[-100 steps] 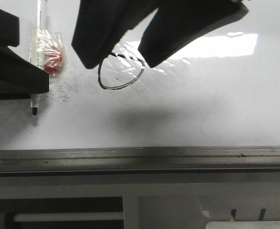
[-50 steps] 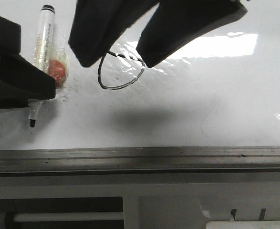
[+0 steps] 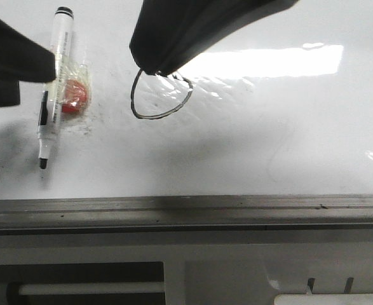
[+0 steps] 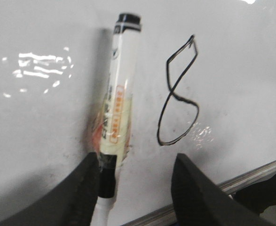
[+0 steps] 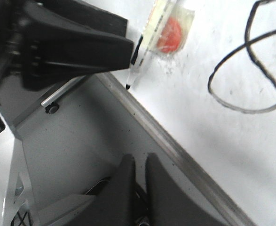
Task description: Write number 8 on whiteboard
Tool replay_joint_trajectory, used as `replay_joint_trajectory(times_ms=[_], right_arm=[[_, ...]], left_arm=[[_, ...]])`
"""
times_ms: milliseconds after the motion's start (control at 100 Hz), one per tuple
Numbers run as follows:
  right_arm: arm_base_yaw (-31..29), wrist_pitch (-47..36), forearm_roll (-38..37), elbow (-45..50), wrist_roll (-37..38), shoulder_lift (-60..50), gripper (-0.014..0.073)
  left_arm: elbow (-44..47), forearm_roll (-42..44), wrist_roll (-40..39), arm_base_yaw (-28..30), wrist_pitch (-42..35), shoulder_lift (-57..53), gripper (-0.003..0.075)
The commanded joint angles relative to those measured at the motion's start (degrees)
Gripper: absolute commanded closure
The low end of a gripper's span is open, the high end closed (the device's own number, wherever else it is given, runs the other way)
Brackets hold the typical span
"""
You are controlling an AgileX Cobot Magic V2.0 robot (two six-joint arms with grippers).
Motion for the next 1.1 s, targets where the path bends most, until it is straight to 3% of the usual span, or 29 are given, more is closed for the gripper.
replay_joint_trajectory(times_ms=[0,90,280,600,840,1090], right_arm=[[-0.07,-5.65,-2.27,-1.36,-0.36,-2.19,0.0657],[-0.07,-10.45,-4.98,0.15,-0.36,-4.76,0.0657],[-0.07,-24.47,-8.96,9.96,-0.36,-13.47,0.0657],[-0.07,-45.39,-11.83,34.43,-0.36,-32.75,0.0657],[-0.07,-47.3,-11.83,47.24,-0.36,-44.88,0.0657],[-0.07,-45.96,-11.83,49.92,-0.36,-47.52,0.0657]], left_arm=[[-1.75,2.29,-0.51,0.22,-2.01,-4.24,0.0522],[-1.75,5.23,-0.51,0.22,-1.64,-8.97,0.0745],[0.34,9.84,-0.37,0.22,-1.38,-19.32,0.0741],[13.54,16.3,-0.37,0.22,-4.76,-37.24,0.0741],[18.1,16.43,-0.37,0.22,-4.76,-41.7,0.0741],[18.24,16.21,-0.37,0.22,-4.76,-41.7,0.0741]])
